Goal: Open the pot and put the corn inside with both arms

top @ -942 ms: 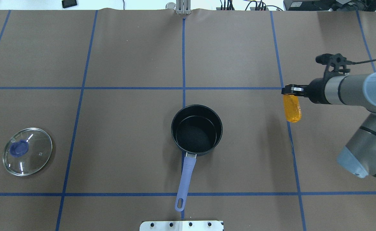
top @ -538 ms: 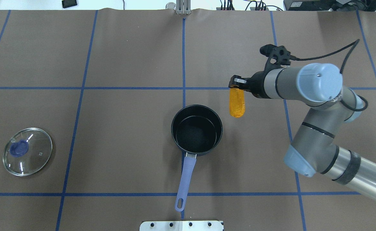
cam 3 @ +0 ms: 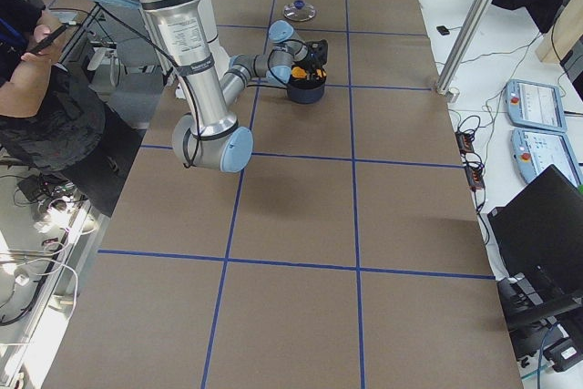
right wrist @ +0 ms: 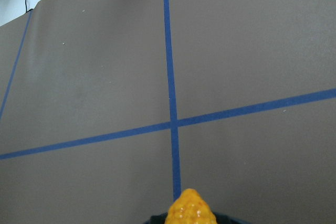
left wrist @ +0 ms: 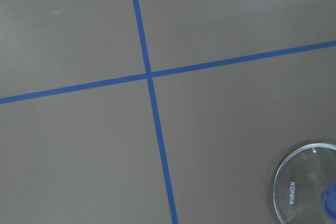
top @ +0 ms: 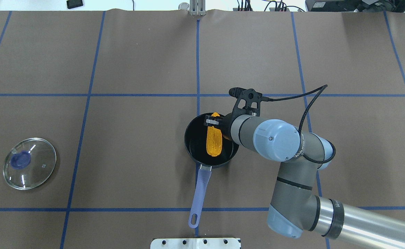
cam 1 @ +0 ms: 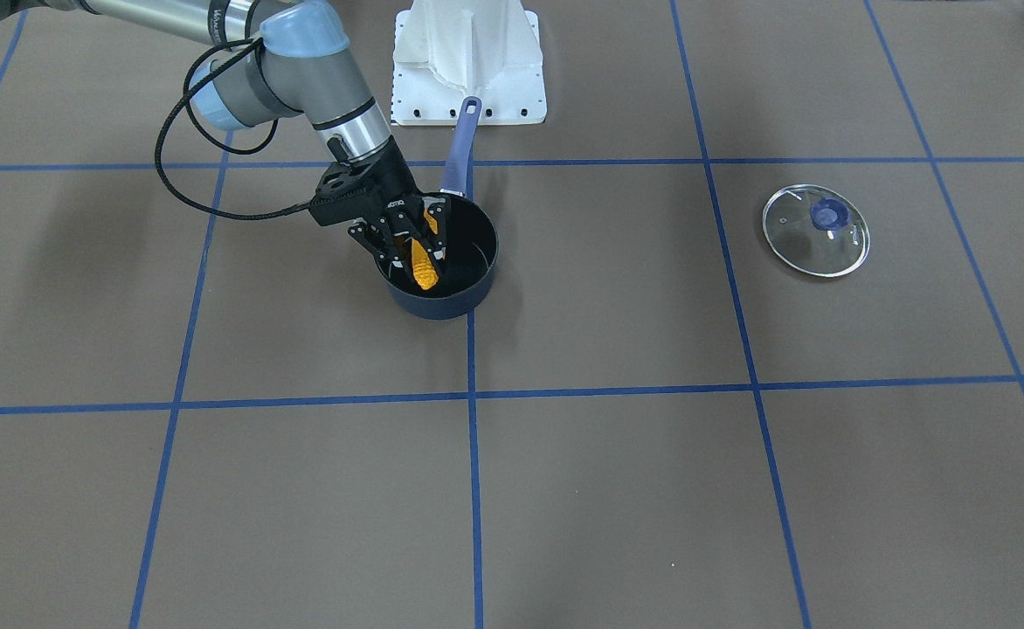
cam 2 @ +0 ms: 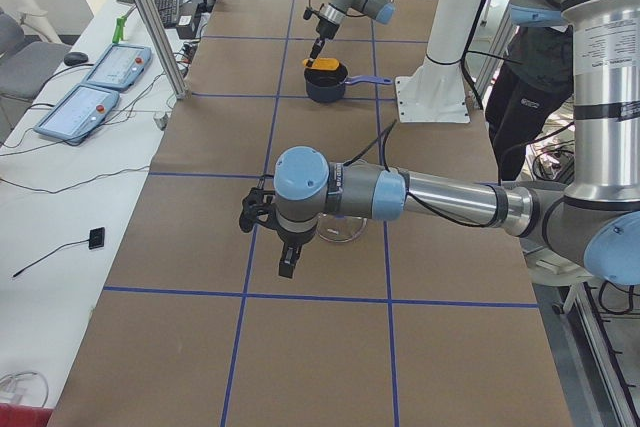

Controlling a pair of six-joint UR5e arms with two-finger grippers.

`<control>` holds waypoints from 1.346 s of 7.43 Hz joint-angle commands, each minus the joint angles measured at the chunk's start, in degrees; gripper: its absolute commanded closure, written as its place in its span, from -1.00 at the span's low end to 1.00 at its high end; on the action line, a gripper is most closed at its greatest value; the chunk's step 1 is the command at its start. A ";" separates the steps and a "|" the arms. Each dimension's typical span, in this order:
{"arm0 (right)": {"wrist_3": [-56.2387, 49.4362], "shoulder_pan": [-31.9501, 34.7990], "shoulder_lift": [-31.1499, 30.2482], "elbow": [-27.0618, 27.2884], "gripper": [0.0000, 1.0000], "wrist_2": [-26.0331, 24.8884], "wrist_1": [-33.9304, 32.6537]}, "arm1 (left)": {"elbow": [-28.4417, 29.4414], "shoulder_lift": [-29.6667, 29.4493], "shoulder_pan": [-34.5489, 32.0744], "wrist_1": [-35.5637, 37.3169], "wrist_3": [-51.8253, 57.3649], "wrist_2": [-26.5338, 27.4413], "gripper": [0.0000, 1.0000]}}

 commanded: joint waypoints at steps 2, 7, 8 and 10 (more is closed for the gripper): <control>-0.07 -1.44 0.79 -0.86 -0.99 -1.93 -2.40 | 0.01 0.00 0.00 0.03 0.00 -0.01 -0.98; -14.50 13.71 5.11 6.97 -1.00 13.84 -26.74 | 0.36 0.09 0.00 0.20 0.18 0.08 -0.98; -21.44 20.29 4.06 6.71 -1.00 21.55 -28.50 | -0.16 0.52 0.00 0.38 -0.26 0.08 -0.98; -36.73 30.41 -0.50 6.71 -1.00 31.17 -29.40 | 0.10 0.97 -0.09 0.64 -0.35 0.26 -0.98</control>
